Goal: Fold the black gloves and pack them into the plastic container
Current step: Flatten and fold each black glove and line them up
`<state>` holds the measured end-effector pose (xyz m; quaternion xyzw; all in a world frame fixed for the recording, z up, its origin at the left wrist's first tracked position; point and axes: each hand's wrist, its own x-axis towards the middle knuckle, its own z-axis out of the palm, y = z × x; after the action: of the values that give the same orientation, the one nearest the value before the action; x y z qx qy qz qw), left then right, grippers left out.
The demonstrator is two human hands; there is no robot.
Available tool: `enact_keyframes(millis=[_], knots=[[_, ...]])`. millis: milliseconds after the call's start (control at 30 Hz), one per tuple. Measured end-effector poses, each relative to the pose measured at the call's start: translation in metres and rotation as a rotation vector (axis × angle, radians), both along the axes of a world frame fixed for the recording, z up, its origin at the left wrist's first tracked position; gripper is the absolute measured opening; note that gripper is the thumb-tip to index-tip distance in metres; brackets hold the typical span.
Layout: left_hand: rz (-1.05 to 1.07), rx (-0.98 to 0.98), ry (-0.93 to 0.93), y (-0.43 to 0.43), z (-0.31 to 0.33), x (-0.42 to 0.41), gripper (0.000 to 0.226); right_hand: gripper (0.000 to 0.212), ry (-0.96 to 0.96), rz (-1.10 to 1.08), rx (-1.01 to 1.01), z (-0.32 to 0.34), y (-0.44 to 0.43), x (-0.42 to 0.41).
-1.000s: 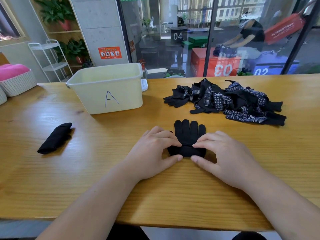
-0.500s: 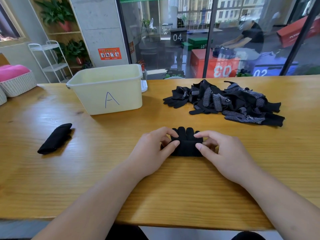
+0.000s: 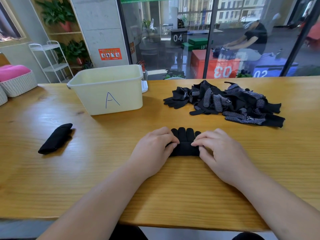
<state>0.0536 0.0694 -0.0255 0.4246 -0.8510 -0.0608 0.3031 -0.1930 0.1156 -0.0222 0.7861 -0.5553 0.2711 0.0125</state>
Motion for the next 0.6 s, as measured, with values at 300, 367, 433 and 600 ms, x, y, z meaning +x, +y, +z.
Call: enact_keyframes(millis=[300, 367, 433, 600], knots=[[-0.063, 0.046, -0.137, 0.001, 0.005, 0.014, 0.037, 0.034, 0.01, 0.036, 0.108, 0.004, 0.002, -0.008], [-0.045, 0.095, -0.048, 0.003, 0.007, 0.014, 0.033, 0.028, -0.102, 0.019, 0.126, 0.004, 0.002, -0.008], [-0.014, 0.208, 0.08, 0.004, 0.009, 0.016, 0.029, 0.026, -0.272, -0.01, 0.169, 0.005, 0.002, -0.009], [0.034, 0.366, 0.224, 0.004, 0.008, 0.011, 0.016, 0.018, -0.446, -0.028, 0.212, 0.002, -0.002, -0.004]])
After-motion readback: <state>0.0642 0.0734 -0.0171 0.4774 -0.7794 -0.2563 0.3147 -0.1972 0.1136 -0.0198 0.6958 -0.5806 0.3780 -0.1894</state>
